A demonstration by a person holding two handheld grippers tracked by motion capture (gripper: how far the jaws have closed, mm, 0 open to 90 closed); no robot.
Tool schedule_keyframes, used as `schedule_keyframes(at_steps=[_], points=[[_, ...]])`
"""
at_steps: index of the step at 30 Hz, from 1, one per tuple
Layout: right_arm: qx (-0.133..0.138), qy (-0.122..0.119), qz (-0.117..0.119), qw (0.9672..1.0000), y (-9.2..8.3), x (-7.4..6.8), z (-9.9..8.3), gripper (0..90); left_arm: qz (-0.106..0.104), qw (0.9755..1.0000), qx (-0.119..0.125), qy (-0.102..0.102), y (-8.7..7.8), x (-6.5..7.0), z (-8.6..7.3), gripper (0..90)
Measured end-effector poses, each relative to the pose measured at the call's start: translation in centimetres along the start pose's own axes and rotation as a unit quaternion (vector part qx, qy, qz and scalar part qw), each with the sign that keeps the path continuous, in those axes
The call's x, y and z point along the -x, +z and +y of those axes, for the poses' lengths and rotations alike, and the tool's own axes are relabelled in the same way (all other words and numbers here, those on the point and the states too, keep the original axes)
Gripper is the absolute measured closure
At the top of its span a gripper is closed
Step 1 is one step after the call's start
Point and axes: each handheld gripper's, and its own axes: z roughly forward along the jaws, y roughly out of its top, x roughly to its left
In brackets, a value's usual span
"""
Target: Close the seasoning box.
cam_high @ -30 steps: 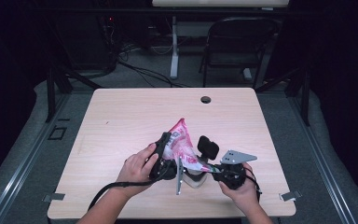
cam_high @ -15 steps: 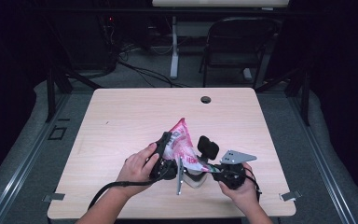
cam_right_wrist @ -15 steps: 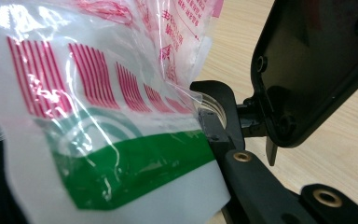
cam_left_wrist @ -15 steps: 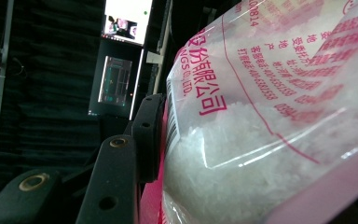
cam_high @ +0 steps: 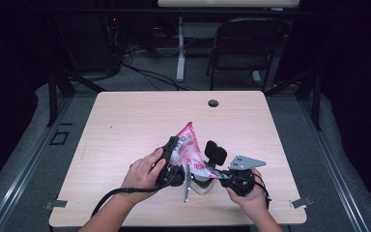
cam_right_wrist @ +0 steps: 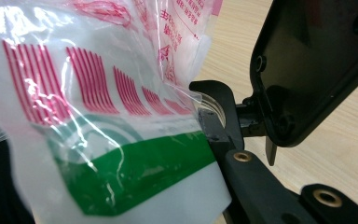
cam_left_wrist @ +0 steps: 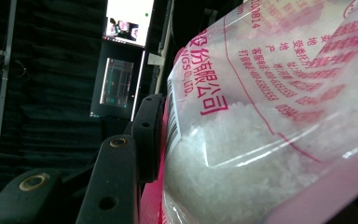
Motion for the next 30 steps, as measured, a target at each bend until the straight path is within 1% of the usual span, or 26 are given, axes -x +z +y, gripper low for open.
schedule_keyframes(at_steps=[5, 10, 11, 14, 17, 21, 30], points=[[0.004, 0.004, -0.001, 1.0, -0.01, 0.02, -0.04, 89.7, 0.002, 1.0, 0.002, 0.002, 0.01, -0.05, 0.12, 60.7], [0.0, 0.001, -0.001, 1.0, -0.06, 0.09, -0.03, 89.6, 0.001, 1.0, 0.002, 0.001, 0.0, -0.05, 0.2, 60.7], [0.0, 0.001, -0.002, 1.0, -0.06, 0.09, -0.04, 89.6, 0.003, 1.0, 0.006, 0.0, 0.04, -0.04, 0.19, 60.7], [0.002, 0.003, -0.002, 1.0, -0.06, 0.09, -0.04, 89.6, 0.002, 1.0, 0.003, 0.002, -0.03, -0.1, 0.23, 60.7], [0.003, 0.002, -0.001, 1.0, -0.06, 0.08, -0.04, 89.6, 0.004, 1.0, 0.008, 0.001, -0.02, -0.14, 0.24, 60.7], [0.003, 0.002, -0.001, 1.0, -0.07, 0.07, -0.04, 89.7, 0.004, 1.0, 0.005, 0.001, -0.11, -0.17, 0.3, 60.7], [0.003, 0.003, -0.001, 1.0, -0.09, 0.08, -0.05, 89.7, 0.004, 1.0, 0.008, -0.002, -0.09, -0.12, 0.34, 60.7]])
